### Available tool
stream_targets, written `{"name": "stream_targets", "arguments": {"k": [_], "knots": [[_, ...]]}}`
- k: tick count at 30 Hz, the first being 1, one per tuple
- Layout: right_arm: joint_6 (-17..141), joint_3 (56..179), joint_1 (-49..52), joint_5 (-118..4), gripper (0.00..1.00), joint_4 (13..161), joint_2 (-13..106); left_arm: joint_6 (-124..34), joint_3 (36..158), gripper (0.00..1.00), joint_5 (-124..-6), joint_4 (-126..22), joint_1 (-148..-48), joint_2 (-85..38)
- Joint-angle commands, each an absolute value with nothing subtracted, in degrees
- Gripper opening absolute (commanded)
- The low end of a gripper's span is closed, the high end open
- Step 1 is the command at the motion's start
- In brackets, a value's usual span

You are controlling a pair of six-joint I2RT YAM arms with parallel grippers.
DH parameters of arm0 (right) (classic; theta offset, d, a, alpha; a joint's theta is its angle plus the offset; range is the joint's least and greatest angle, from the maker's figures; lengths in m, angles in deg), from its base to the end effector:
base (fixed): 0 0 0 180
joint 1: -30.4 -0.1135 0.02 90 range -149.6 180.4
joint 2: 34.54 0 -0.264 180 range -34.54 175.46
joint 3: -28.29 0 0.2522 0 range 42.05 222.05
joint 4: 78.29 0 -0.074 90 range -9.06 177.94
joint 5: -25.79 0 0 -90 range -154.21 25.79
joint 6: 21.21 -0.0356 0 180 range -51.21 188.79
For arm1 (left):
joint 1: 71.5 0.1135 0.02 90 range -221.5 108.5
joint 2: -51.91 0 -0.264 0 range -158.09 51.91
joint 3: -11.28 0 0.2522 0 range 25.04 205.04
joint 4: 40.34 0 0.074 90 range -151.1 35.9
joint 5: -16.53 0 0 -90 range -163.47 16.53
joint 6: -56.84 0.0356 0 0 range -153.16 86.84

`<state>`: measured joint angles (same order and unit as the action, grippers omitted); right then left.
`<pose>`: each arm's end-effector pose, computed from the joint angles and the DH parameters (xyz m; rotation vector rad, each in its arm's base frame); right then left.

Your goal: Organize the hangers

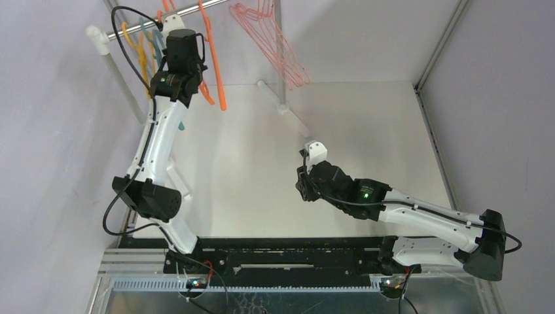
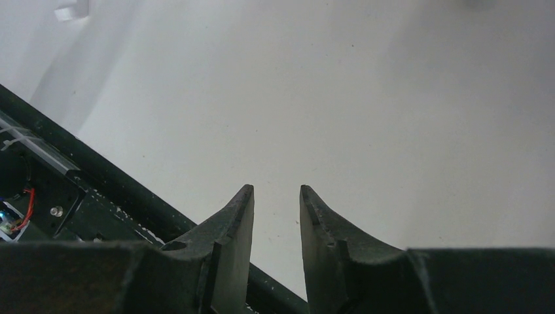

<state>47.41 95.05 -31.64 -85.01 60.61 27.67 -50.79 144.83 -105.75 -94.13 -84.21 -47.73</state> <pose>0.1211 0.2012 0.3032 -0.5697 2.1185 0.4325 0.3665 -0.0632 0.4791 -0.4495 1.8111 0.1749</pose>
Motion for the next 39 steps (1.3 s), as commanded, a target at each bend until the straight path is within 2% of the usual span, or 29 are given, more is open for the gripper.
{"name": "stream_targets", "arguments": {"k": [1,3,6,7,9,13,16,25,39], "knots": [[46.21,97.78,-31.30,-85.27,0.41,60.76,28.10,-53.71,137.03,0.09,-102.54,-93.66,-83.65,-45.42],[46.18,97.78,-31.45,-86.06,0.48,60.30,28.21,-53.73,133.09,0.24,-101.99,-90.60,-83.65,-42.89],[46.15,97.04,-31.71,-87.06,0.78,60.66,27.78,-53.13,127.26,0.54,-101.57,-85.39,-83.71,-38.28],[46.19,96.80,-31.82,-87.10,0.88,60.97,27.51,-52.75,125.90,0.59,-101.45,-84.21,-83.68,-36.93],[46.26,96.29,-31.90,-87.35,0.97,61.57,26.83,-52.02,124.55,0.69,-101.78,-83.20,-83.71,-34.80],[46.76,95.68,-31.95,-87.41,1.00,62.64,25.90,-51.27,123.59,0.83,-101.66,-83.11,-83.70,-31.42],[47.09,95.41,-31.95,-87.41,1.00,62.73,25.99,-51.52,122.26,0.99,-101.15,-83.04,-83.74,-28.77],[47.89,93.33,-32.70,-88.09,1.00,64.91,23.99,-51.62,115.60,1.00,-100.28,-82.96,-86.57,-19.76],[46.25,85.08,-33.63,-89.52,1.00,68.22,15.14,-50.92,105.61,0.99,-107.26,-84.45,-96.50,-8.57]]}}
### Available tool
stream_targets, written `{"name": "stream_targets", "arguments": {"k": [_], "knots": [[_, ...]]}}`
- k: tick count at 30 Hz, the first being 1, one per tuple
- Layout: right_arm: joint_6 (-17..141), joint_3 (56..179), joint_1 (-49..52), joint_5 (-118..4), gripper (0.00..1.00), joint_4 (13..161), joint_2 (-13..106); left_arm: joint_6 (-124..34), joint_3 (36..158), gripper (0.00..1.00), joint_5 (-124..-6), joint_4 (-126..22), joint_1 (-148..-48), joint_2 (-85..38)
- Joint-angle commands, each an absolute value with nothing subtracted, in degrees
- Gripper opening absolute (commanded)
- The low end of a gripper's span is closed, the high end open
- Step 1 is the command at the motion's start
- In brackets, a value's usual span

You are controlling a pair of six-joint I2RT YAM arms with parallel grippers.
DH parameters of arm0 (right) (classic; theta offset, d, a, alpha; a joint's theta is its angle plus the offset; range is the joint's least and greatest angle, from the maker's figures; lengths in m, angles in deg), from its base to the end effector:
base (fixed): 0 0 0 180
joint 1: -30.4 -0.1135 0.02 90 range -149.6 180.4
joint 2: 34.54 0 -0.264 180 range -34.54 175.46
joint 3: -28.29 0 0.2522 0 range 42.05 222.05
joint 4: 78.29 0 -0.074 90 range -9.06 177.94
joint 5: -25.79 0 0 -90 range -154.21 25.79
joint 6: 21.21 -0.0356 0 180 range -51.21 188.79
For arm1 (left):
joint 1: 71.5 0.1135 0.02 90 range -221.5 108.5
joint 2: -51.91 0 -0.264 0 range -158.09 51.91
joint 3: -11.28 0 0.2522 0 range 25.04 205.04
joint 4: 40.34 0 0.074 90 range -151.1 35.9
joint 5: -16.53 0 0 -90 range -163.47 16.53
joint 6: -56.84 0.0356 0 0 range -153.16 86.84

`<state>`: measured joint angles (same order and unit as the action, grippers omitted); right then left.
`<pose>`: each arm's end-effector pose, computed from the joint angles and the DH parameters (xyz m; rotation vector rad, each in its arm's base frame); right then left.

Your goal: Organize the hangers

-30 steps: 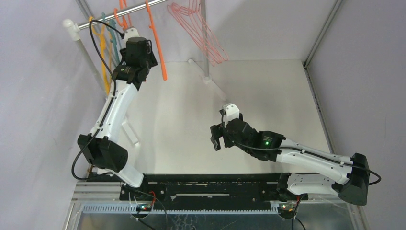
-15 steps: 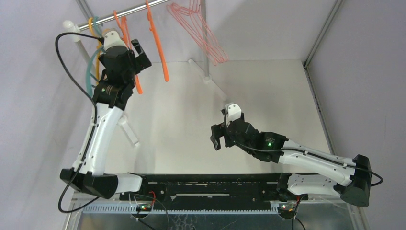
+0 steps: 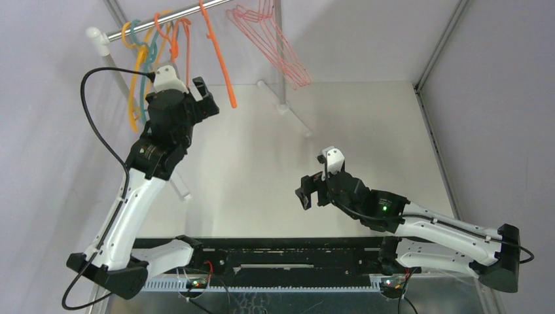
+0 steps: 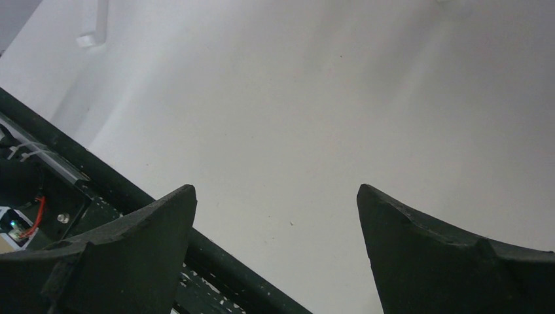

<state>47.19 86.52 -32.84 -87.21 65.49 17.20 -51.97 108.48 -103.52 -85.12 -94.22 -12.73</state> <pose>0.1024 0.1722 0.2964 -0.5068 2.0199 0.4992 0.2116 -0.0693 0.4656 -0.3127 1.7274 -0.0600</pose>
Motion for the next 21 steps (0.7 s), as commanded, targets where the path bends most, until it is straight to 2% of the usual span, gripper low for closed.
{"name": "stream_targets", "arguments": {"k": [1,13,21], "knots": [[45.90,84.61,-33.80,-90.21,1.00,68.30,14.81,-51.24,104.29,1.00,-107.57,-84.50,-97.13,-7.69],[47.06,83.75,-31.82,-93.04,1.00,68.16,15.34,-56.79,83.44,0.99,-113.48,-82.70,-106.62,0.47],[51.26,83.66,-22.78,-87.39,1.00,72.28,18.88,-60.23,73.75,0.99,-115.21,-78.20,-112.11,0.36]]}}
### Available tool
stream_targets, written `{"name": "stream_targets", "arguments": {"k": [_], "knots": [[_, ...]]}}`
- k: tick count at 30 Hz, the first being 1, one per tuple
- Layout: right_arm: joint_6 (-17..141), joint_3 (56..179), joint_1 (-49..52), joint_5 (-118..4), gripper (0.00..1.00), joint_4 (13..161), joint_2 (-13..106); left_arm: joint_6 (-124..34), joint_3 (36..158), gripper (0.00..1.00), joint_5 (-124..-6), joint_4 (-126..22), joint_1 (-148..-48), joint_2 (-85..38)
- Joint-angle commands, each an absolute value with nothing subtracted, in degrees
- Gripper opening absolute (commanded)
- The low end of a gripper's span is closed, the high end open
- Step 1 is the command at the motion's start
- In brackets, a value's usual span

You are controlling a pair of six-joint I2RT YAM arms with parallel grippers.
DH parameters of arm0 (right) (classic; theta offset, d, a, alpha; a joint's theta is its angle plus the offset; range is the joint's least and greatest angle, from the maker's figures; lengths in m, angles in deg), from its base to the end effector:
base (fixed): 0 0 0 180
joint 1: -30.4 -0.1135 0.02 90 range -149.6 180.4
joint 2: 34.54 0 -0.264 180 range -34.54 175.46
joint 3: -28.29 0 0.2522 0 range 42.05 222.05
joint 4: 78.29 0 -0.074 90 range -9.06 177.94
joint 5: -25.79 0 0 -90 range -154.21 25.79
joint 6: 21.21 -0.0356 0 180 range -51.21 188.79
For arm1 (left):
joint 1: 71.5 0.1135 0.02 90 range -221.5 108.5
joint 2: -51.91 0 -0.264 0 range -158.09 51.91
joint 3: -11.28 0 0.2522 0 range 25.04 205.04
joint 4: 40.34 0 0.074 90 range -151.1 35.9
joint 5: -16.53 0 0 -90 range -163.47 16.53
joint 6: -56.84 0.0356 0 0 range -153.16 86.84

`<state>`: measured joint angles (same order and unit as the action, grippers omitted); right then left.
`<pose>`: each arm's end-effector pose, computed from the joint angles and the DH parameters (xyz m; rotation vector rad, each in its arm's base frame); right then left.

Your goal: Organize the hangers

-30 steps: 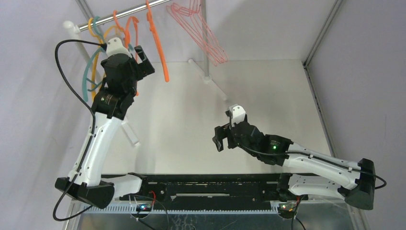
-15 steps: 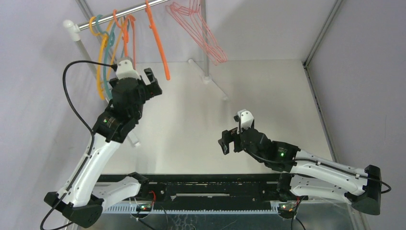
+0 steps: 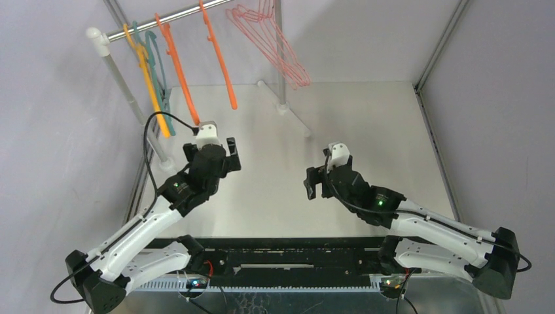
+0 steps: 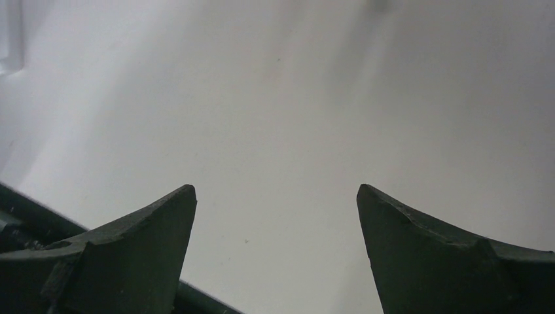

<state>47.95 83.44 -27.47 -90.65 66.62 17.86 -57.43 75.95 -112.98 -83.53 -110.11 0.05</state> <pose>0.1199 0.1612 0.2781 -0.4038 2.0494 0.3468 0.1629 -0.1011 0.3257 -0.1532 1.9657 0.0146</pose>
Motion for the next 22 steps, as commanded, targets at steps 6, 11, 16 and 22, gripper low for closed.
{"name": "stream_targets", "arguments": {"k": [6,11,16,22], "knots": [[54.99,83.68,-6.51,-74.00,1.00,80.72,25.97,-60.41,68.76,0.99,-113.58,-74.05,-114.01,-1.59],[58.63,83.99,2.36,-67.55,1.00,88.97,32.21,-59.29,63.90,0.99,-112.85,-68.14,-114.83,-2.37],[63.43,90.13,6.32,-67.87,1.00,89.57,39.48,-57.02,61.59,1.00,-111.63,-62.17,-114.83,-5.04],[64.35,92.76,10.34,-62.56,1.00,92.00,43.41,-55.38,61.07,0.99,-110.28,-58.37,-114.83,-7.43]]}}
